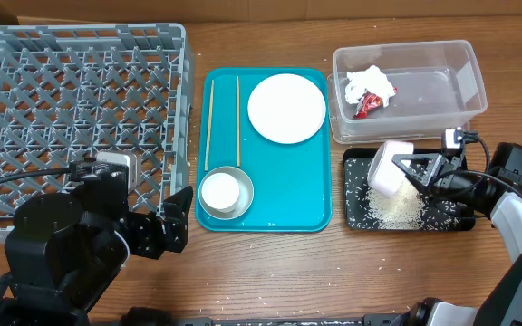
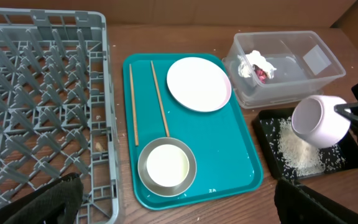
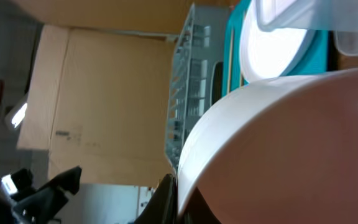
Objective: Sort waste into correct bins and load items into the dishwasher
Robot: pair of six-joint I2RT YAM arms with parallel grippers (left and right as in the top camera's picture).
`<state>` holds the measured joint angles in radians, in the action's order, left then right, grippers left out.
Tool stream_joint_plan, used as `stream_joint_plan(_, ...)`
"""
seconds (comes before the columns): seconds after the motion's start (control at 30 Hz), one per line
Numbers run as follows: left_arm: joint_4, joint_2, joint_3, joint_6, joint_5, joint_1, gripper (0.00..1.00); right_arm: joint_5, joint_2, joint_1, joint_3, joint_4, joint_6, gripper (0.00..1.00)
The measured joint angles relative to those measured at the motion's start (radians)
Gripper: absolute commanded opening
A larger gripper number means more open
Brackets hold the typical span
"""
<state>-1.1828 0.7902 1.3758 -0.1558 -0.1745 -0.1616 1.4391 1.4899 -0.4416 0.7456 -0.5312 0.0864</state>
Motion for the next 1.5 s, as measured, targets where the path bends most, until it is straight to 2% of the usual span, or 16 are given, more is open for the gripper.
stream_joint_plan(0.33, 0.0, 0.0, 0.0, 0.0, 0.0, 0.0, 1.0, -0.001, -0.007, -0.017, 0.0, 0.023, 0.064, 0.04)
stream_joint_plan(0.5, 0.0, 0.0, 0.0, 0.0, 0.0, 0.0, 1.0, -0.075, -0.014, -0.015, 0.0, 0.02, 0.103, 0.04)
stream_joint_plan(0.67, 0.0, 0.0, 0.0, 0.0, 0.0, 0.0, 1.0, -0.124, -0.048, 0.062, 0.019, -0.005, 0.128, 0.04)
stream_joint_plan(0.73, 0.0, 0.0, 0.0, 0.0, 0.0, 0.0, 1.0, -0.166, -0.082, 0.131, 0.054, -0.024, 0.135, 0.04)
stream_joint_plan(0.8, 0.0, 0.0, 0.0, 0.0, 0.0, 0.0, 1.0, -0.288, -0.155, 0.294, 0.134, -0.068, 0.141, 0.04)
stream_joint_plan(0.87, 0.0, 0.0, 0.0, 0.0, 0.0, 0.0, 1.0, -0.456, -0.217, 0.481, 0.2, -0.09, 0.146, 0.04)
stream_joint_plan(0.93, 0.0, 0.0, 0.0, 0.0, 0.0, 0.0, 1.0, -0.696, -0.246, 0.731, 0.233, -0.096, 0.148, 0.04)
stream_joint_plan(0.97, 0.0, 0.0, 0.0, 0.0, 0.0, 0.0, 1.0, -0.756, -0.243, 0.8, 0.234, -0.097, 0.151, 0.04)
stream_joint_plan(1.03, 0.0, 0.0, 0.0, 0.0, 0.0, 0.0, 1.0, -0.999, -0.195, 0.989, 0.234, -0.095, 0.171, 0.04)
stream_joint_plan(1.2, 0.0, 0.0, 0.0, 0.0, 0.0, 0.0, 1.0, -1.334, 0.019, 1.204, 0.233, -0.023, 0.189, 0.04)
stream_joint_plan(1.23, 0.0, 0.0, 0.0, 0.0, 0.001, 0.0, 1.0, -1.374, 0.056, 1.212, 0.23, -0.009, 0.19, 0.08)
stream_joint_plan(1.27, 0.0, 0.0, 0.0, 0.0, 0.0, 0.0, 1.0, -1.404, 0.083, 1.213, 0.228, 0.0, 0.19, 0.28)
stream_joint_plan(1.3, 0.0, 0.0, 0.0, 0.0, 0.0, 0.0, 1.0, -1.429, 0.106, 1.212, 0.228, 0.009, 0.185, 0.42)
stream_joint_plan(1.33, 0.0, 0.0, 0.0, 0.0, 0.0, 0.0, 1.0, -1.447, 0.119, 1.208, 0.227, 0.014, 0.184, 0.47)
stream_joint_plan(1.4, 0.0, 0.0, 0.0, 0.0, 0.0, 0.0, 1.0, -1.472, 0.119, 1.207, 0.235, -0.006, 0.171, 0.51)
stream_joint_plan(1.5, -0.001, 0.0, 0.0, 0.0, 0.0, 0.0, 1.0, -1.487, 0.104, 1.207, 0.32, -0.163, 0.164, 0.59)
